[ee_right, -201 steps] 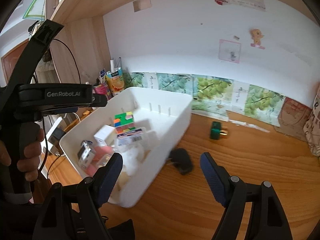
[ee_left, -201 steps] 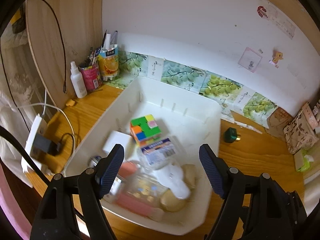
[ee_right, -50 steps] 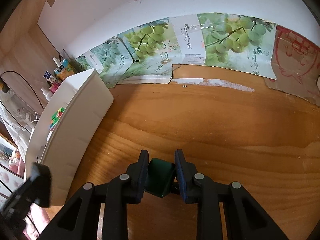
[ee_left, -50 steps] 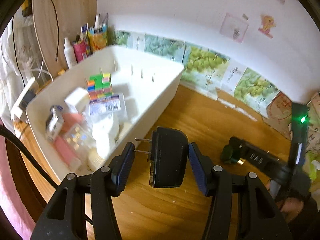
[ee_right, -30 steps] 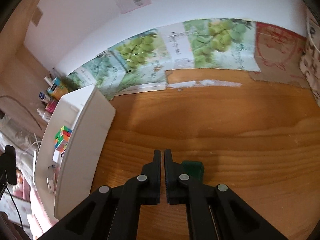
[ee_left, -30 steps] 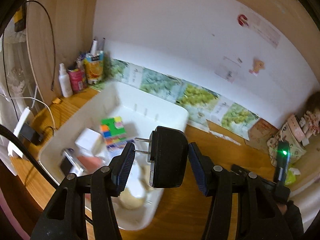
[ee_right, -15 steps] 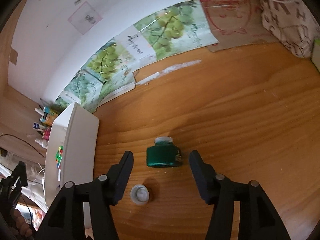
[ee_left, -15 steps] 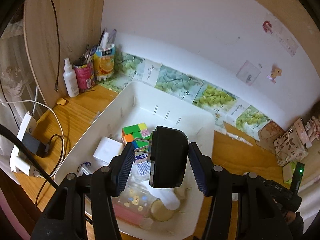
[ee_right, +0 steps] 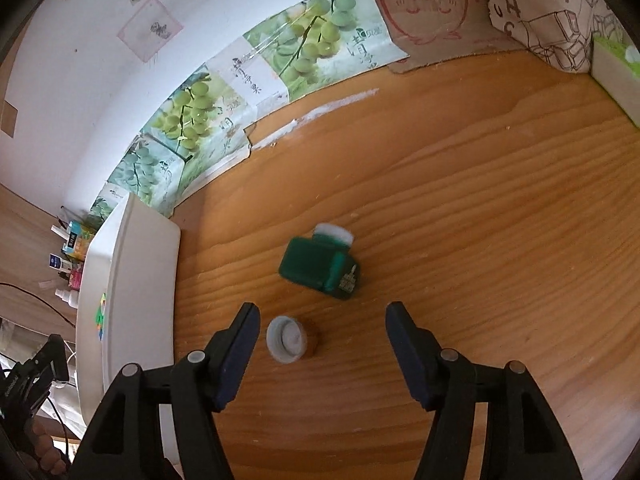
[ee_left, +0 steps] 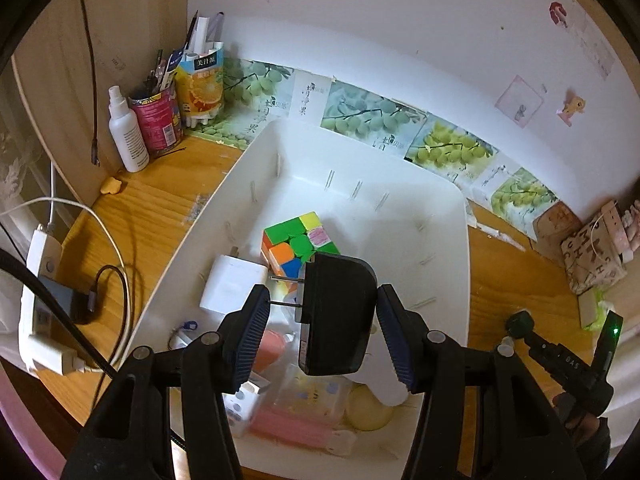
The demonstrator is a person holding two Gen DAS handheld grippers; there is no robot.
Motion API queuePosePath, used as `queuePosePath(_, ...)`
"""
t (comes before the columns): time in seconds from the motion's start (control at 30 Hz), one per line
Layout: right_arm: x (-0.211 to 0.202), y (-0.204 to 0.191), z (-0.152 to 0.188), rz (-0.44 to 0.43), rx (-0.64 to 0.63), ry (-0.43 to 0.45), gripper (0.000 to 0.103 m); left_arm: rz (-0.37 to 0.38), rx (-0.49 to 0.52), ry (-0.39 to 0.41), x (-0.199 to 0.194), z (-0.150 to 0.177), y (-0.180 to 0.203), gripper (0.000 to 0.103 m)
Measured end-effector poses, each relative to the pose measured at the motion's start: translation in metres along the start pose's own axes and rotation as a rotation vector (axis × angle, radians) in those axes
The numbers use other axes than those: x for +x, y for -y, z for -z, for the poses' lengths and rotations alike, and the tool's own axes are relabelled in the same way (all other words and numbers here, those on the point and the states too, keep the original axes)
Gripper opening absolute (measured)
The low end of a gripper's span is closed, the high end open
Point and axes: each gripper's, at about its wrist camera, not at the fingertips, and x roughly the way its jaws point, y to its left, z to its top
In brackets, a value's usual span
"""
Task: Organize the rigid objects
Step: 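Open the left tool to drop the black charger into the tray, then grasp the green bottle with the right tool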
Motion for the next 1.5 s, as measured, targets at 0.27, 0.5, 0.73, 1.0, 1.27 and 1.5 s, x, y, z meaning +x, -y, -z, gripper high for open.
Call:
queuePosePath(0.27,0.009,-0.018,0.008,0.029,-0.013,-0.003,0.066,0.006,0.047,-0.013,0.003,-0.002,-0.01,0.059)
queuePosePath(0.5,0.018,-0.038,0.018,0.103,-0.083,-0.025,0.066,0.028,0.071,-0.028,0.005,-0.002,-0.015,0.067)
queuePosePath(0.73,0.024,-0.05,0.027,0.147,-0.129,-0.028,0.066,0.039,0.066,-0.031,0.005,0.0,-0.022,0.077)
queuePosePath(1.0,0.023,-0.047,0.024,0.161,-0.108,-0.003,0.066,0.102,0.149,-0.036,0.001,0.006,-0.004,0.078)
queuePosePath(1.27,0.022,-0.031,0.01,0.153,-0.039,0.056,0.066,0.193,0.305,-0.018,-0.01,0.019,0.042,0.078)
queuePosePath(1.5,0.023,-0.015,-0.01,0.109,-0.028,0.06,0.066,0.246,0.442,-0.021,-0.017,0.035,0.092,0.078)
